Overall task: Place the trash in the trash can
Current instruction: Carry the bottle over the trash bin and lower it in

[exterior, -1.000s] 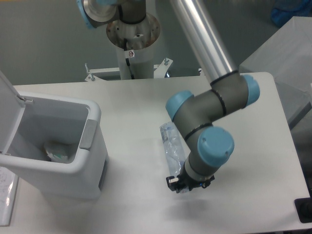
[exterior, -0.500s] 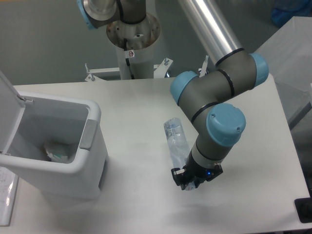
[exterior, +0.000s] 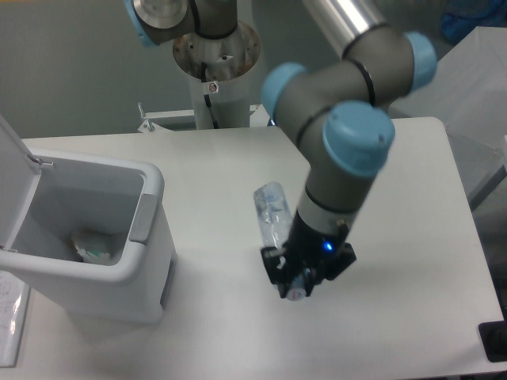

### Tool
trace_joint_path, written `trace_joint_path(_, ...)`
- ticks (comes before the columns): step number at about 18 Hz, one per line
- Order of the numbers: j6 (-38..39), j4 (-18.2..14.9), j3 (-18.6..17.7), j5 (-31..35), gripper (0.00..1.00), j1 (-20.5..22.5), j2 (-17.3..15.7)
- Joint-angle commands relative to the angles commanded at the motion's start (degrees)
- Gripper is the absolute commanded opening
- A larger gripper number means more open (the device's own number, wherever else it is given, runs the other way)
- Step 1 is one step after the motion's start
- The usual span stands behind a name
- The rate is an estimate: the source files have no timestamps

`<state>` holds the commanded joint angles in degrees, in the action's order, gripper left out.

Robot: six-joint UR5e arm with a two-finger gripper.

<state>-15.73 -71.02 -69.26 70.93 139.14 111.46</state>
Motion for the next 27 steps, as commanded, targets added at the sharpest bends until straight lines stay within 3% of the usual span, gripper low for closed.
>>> trace_joint_path(7, 0.7, 1.8, 1.5, -9.6, 0.0, -0.6, -8.0)
trace_joint_path(13, 7.2, 11.5, 1.5, -19.2, 0.0, -0.8, -11.3)
trace_joint_path(17, 9.1, 15.0, 1.5, -24.3, 0.0, -1.1, -11.9)
trace_joint_path(25, 9.1, 16.0, 0.4, -24.3, 0.04, -5.1, -9.7)
trace_joint_path(27, 9.2, 17.7, 0.4, -24.2, 0.04, -6.9, -8.3)
